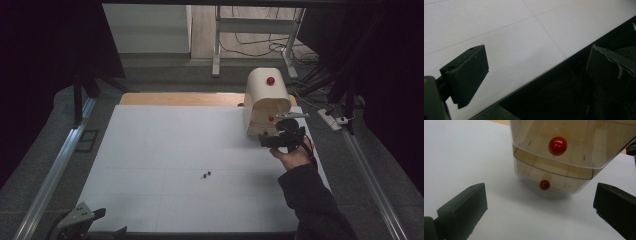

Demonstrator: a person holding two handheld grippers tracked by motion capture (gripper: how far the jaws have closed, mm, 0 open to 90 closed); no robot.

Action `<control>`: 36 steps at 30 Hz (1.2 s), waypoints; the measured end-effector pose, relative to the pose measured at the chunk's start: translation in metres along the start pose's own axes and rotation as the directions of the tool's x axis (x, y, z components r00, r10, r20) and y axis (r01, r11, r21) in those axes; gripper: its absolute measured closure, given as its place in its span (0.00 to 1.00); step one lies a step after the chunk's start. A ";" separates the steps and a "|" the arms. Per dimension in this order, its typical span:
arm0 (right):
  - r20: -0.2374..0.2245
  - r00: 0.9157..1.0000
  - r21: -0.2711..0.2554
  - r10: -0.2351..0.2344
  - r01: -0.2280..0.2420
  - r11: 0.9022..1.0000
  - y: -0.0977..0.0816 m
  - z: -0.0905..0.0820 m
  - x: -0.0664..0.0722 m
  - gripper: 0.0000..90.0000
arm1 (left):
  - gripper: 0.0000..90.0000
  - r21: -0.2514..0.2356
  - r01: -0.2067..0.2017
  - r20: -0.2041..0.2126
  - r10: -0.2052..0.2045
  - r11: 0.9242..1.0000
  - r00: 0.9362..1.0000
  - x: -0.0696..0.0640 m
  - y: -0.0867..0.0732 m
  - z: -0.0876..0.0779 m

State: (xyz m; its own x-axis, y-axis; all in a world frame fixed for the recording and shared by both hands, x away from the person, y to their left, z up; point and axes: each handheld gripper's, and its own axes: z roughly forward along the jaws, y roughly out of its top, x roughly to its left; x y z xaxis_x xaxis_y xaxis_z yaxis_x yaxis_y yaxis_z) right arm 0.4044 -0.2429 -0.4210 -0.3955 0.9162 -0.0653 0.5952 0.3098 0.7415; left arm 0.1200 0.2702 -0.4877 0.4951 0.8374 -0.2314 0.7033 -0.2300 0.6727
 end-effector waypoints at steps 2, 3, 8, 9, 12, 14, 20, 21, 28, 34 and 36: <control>0.012 1.000 -0.010 0.008 -0.008 1.000 0.002 0.001 -0.001 0.00 | 0.05 0.000 0.000 0.000 0.000 1.000 1.000 0.000 0.000 0.000; 0.016 1.000 -0.014 0.011 -0.010 1.000 0.002 0.002 -0.002 0.01 | 0.05 0.000 0.000 0.000 0.000 1.000 1.000 0.000 0.000 0.000; 0.031 1.000 -0.021 0.006 -0.006 1.000 0.007 0.004 -0.003 0.07 | 0.05 0.001 0.000 0.000 0.000 1.000 1.000 0.000 0.000 0.000; 0.035 0.999 -0.023 0.008 -0.007 1.000 0.008 0.004 -0.004 0.08 | 0.05 0.001 0.000 0.001 0.000 1.000 1.000 0.000 0.000 0.000; 0.048 0.999 -0.033 0.007 -0.005 0.999 0.010 0.004 -0.005 0.15 | 0.05 0.002 -0.001 0.000 0.001 1.000 1.000 0.000 0.000 0.000; 0.054 0.999 -0.041 0.000 0.002 0.999 0.012 0.003 -0.005 0.21 | 0.05 0.002 -0.001 0.001 0.001 1.000 1.000 0.000 0.000 0.000; 0.055 0.998 -0.053 -0.019 0.022 0.998 0.017 0.003 -0.006 0.38 | 0.05 0.003 0.000 0.001 0.000 1.000 1.000 0.000 0.000 0.000; 0.062 0.998 -0.057 -0.026 0.030 0.998 0.017 0.003 -0.006 0.40 | 0.05 0.003 0.001 0.001 -0.001 1.000 1.000 0.000 0.000 0.000; 0.073 0.997 -0.053 -0.037 0.041 0.998 0.021 0.008 -0.005 0.61 | 0.05 0.004 -0.001 0.002 0.001 1.000 1.000 0.000 0.000 0.000; 0.077 0.997 -0.043 -0.025 0.028 0.999 0.024 0.012 -0.004 0.76 | 0.05 0.003 0.000 0.004 0.000 1.000 1.000 0.000 0.000 0.000; 0.083 0.996 -0.042 -0.020 0.024 0.999 0.024 0.012 -0.004 0.78 | 0.05 0.003 0.000 0.004 0.000 1.000 1.000 0.000 0.000 0.000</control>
State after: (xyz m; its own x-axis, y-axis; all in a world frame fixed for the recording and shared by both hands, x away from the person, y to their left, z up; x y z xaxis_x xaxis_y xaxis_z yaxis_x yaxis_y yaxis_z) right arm 0.4290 -0.2359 -0.4109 -0.3480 0.9276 -0.1358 0.5556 0.3208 0.7671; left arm 0.1201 0.2703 -0.4879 0.4975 0.8352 -0.2343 0.7047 -0.2316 0.6707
